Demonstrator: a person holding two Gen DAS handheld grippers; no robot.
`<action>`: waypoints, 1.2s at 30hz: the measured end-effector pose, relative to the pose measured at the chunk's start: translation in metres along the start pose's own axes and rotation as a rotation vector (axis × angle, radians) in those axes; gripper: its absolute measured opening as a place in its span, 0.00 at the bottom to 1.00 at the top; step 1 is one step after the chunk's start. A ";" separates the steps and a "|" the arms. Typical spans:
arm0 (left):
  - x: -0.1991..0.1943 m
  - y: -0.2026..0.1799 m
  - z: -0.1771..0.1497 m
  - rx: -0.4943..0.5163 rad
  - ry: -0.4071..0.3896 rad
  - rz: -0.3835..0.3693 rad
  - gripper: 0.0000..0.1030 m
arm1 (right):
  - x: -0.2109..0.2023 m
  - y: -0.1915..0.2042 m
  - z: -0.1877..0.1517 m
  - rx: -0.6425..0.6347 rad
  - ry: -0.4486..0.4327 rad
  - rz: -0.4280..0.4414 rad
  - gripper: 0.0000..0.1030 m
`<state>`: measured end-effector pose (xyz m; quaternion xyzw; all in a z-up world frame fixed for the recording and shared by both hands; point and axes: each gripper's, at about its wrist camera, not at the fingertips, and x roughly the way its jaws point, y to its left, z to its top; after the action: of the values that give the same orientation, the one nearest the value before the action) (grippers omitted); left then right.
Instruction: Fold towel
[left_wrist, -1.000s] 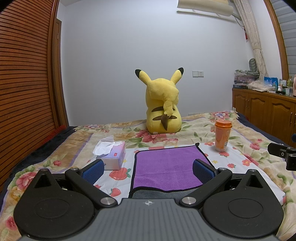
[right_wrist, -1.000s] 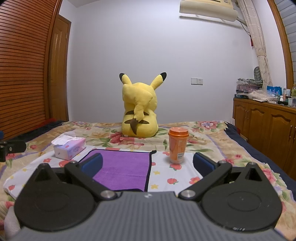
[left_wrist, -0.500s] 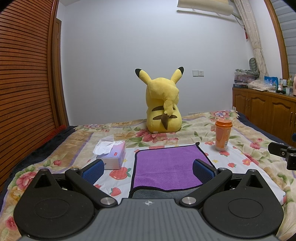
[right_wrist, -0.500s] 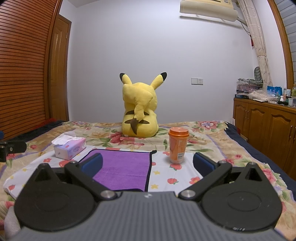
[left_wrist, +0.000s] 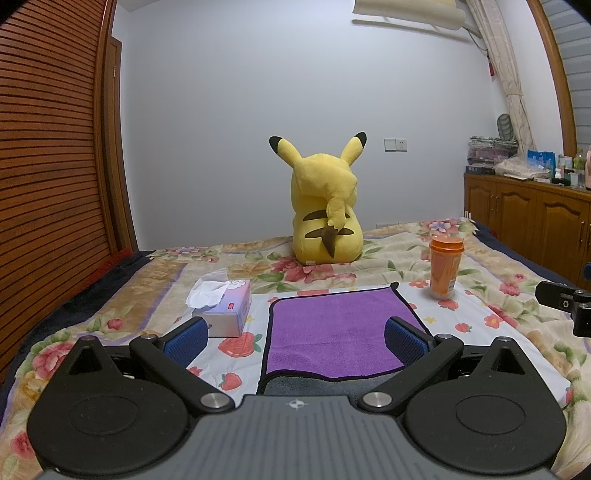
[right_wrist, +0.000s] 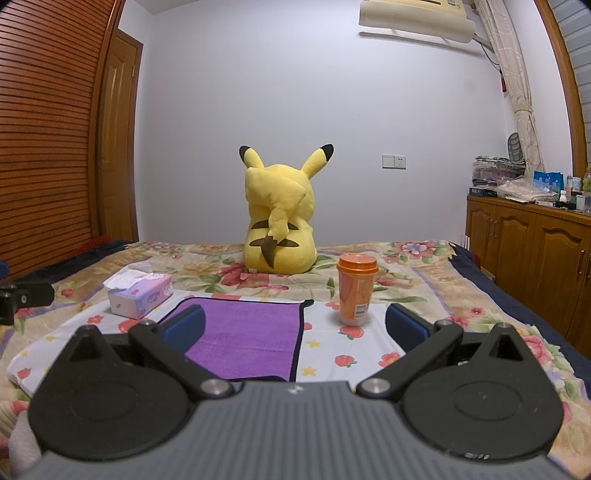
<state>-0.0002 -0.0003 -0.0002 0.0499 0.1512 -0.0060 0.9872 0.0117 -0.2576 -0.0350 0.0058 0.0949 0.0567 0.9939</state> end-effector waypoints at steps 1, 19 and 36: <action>0.000 0.000 0.000 0.000 0.000 0.000 1.00 | 0.000 0.000 0.001 0.000 0.000 0.000 1.00; 0.003 0.003 -0.004 0.011 0.008 -0.007 1.00 | 0.000 0.001 0.000 0.001 0.001 0.000 1.00; 0.012 -0.003 -0.005 0.035 0.084 -0.007 1.00 | 0.015 0.014 -0.006 -0.040 0.081 0.049 1.00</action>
<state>0.0095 -0.0026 -0.0091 0.0667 0.1928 -0.0102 0.9789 0.0242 -0.2419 -0.0432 -0.0140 0.1338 0.0831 0.9874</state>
